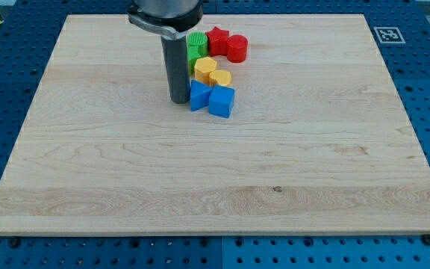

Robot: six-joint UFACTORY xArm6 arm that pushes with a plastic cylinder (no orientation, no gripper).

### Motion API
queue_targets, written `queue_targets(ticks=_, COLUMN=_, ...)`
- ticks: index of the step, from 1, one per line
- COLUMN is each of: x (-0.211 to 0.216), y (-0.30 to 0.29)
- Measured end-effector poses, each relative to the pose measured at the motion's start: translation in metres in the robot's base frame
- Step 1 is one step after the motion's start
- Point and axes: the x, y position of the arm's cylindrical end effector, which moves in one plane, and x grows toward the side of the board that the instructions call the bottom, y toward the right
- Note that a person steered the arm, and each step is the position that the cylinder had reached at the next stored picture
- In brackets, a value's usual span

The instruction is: Adjust the blue blocks below the yellow blocks

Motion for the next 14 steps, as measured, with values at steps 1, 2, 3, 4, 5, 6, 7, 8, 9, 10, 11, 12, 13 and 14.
queue_targets(ticks=1, x=-0.001, y=-0.006)
queue_targets(ticks=2, x=-0.017, y=-0.026)
queue_targets(ticks=3, x=-0.034, y=-0.025)
queue_targets(ticks=4, x=-0.035, y=-0.009)
queue_targets(ticks=5, x=-0.035, y=0.004)
queue_targets(ticks=6, x=-0.031, y=0.005)
queue_targets(ticks=7, x=-0.022, y=0.005)
queue_targets(ticks=8, x=-0.02, y=0.005)
queue_targets(ticks=9, x=-0.02, y=0.005)
queue_targets(ticks=10, x=-0.019, y=0.005)
queue_targets(ticks=11, x=-0.018, y=0.005)
queue_targets(ticks=12, x=-0.018, y=0.005)
queue_targets(ticks=13, x=-0.013, y=0.005)
queue_targets(ticks=14, x=-0.011, y=0.005)
